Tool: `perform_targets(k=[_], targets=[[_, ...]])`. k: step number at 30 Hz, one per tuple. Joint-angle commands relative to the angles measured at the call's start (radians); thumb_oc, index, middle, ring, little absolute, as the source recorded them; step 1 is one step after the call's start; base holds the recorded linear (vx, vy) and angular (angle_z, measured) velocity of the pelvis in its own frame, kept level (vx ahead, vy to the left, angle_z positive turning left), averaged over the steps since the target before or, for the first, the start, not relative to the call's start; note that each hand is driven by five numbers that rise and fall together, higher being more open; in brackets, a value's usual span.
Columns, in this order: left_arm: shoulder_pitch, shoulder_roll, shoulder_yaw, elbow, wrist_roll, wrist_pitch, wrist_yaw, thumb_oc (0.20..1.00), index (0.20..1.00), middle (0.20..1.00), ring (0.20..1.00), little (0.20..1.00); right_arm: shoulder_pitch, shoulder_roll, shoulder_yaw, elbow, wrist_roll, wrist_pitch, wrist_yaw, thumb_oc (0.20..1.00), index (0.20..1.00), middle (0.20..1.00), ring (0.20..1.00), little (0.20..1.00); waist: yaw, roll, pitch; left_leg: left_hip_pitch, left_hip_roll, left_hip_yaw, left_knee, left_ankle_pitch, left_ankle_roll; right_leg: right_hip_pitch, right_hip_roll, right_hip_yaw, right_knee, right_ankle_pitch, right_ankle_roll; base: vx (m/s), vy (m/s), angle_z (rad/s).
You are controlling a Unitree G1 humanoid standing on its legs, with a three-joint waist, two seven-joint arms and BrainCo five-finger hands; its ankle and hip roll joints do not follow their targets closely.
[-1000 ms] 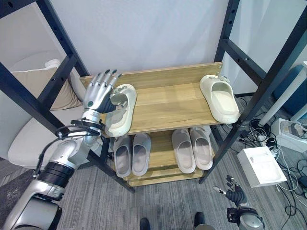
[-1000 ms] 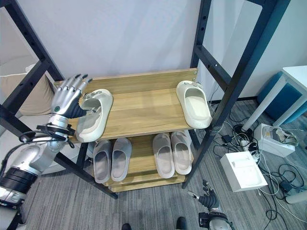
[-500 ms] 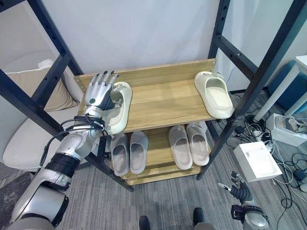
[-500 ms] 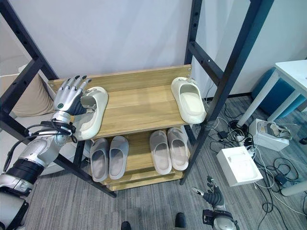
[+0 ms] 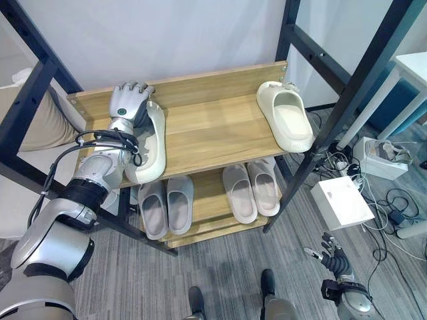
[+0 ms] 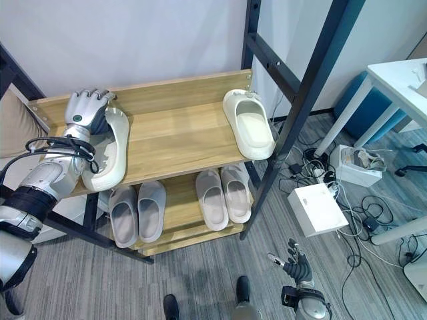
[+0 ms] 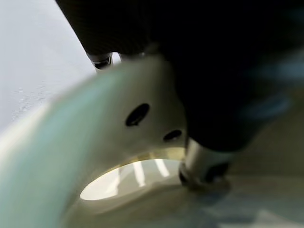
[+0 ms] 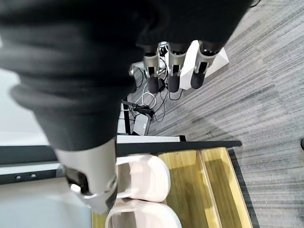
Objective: Arrange the slippers neatly on the shoe rack.
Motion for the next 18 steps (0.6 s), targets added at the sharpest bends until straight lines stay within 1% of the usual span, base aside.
perform_targets(k=[1, 3, 8, 9, 11, 12, 13, 17, 18], targets=[[-0.133, 0.003, 0.027, 0.101, -0.017, 0.014, -0.017, 0.2, 0.2, 0.2, 0.2, 0.2, -0.074, -0.035, -0.024, -0.081, 0.021, -0.056, 0.008, 1.0, 1.0, 1.0, 1.0, 1.0, -0.036, -0.009, 0.084, 0.098, -0.014, -0.017, 0.0, -0.077, 0.011, 0.066, 0.029, -0.036, 0.002, -0.075, 0.045, 0.0, 0.0, 0.0], [-0.122, -0.01, 0.029, 0.088, -0.015, 0.01, -0.021, 0.2, 0.2, 0.2, 0.2, 0.2, -0.076, -0.033, -0.021, -0.081, 0.022, -0.055, 0.006, 1.0, 1.0, 1.0, 1.0, 1.0, -0.033, -0.009, 0.084, 0.101, -0.013, -0.021, 0.0, -0.079, 0.011, 0.072, 0.029, -0.04, 0.003, -0.078, 0.043, 0.0, 0.0, 0.0], [-0.05, -0.062, 0.06, -0.041, 0.001, -0.012, -0.033, 0.2, 0.2, 0.2, 0.2, 0.2, -0.073, -0.029, -0.02, -0.082, 0.01, -0.048, 0.01, 1.0, 1.0, 1.0, 1.0, 1.0, -0.021, -0.009, 0.078, 0.12, -0.012, -0.029, 0.0, -0.084, 0.01, 0.099, 0.03, -0.051, 0.002, -0.092, 0.038, 0.0, 0.0, 0.0], [-0.048, -0.062, 0.062, -0.044, 0.002, -0.011, -0.035, 0.2, 0.2, 0.2, 0.2, 0.2, -0.073, -0.029, -0.02, -0.082, 0.01, -0.048, 0.01, 1.0, 1.0, 1.0, 1.0, 1.0, -0.022, -0.009, 0.078, 0.121, -0.012, -0.029, 0.0, -0.085, 0.01, 0.1, 0.03, -0.051, 0.002, -0.092, 0.038, 0.0, 0.0, 0.0], [-0.014, -0.077, 0.082, -0.119, 0.012, -0.024, -0.036, 0.2, 0.2, 0.2, 0.2, 0.2, -0.076, -0.023, -0.021, -0.079, 0.01, -0.046, 0.011, 1.0, 1.0, 1.0, 1.0, 1.0, -0.015, -0.008, 0.074, 0.125, -0.011, -0.032, 0.001, -0.085, 0.01, 0.108, 0.031, -0.055, 0.001, -0.096, 0.037, -0.02, -0.012, 0.01], [0.016, -0.099, 0.096, -0.181, 0.025, -0.039, -0.041, 0.2, 0.2, 0.2, 0.2, 0.2, -0.077, -0.018, -0.018, -0.082, 0.004, -0.045, 0.014, 1.0, 1.0, 1.0, 1.0, 1.0, -0.012, -0.007, 0.07, 0.128, -0.01, -0.034, 0.001, -0.086, 0.01, 0.114, 0.031, -0.059, 0.001, -0.099, 0.035, -0.03, -0.023, 0.02], [0.028, -0.104, 0.101, -0.23, 0.036, -0.048, -0.05, 0.2, 0.2, 0.2, 0.2, 0.2, -0.078, -0.017, -0.018, -0.081, 0.003, -0.044, 0.014, 1.0, 1.0, 1.0, 1.0, 1.0, -0.009, -0.005, 0.067, 0.13, -0.009, -0.034, 0.0, -0.087, 0.009, 0.118, 0.032, -0.061, 0.001, -0.101, 0.033, -0.03, -0.026, 0.02], [0.014, -0.123, 0.093, -0.27, 0.04, -0.06, -0.06, 0.2, 0.2, 0.2, 0.2, 0.2, -0.082, -0.018, -0.017, -0.082, 0.005, -0.04, 0.016, 1.0, 1.0, 1.0, 1.0, 1.0, -0.009, -0.003, 0.06, 0.132, -0.007, -0.034, 0.0, -0.086, 0.009, 0.122, 0.035, -0.061, 0.001, -0.104, 0.031, -0.01, -0.009, 0.01], [-0.015, -0.152, 0.069, -0.251, 0.034, -0.062, -0.056, 0.2, 0.2, 0.2, 0.2, 0.2, -0.089, -0.021, -0.005, -0.081, 0.009, -0.04, 0.02, 1.0, 1.0, 1.0, 1.0, 1.0, -0.016, -0.003, 0.057, 0.133, -0.005, -0.029, 0.001, -0.084, 0.008, 0.12, 0.037, -0.06, 0.001, -0.103, 0.03, -0.02, -0.023, 0.04]])
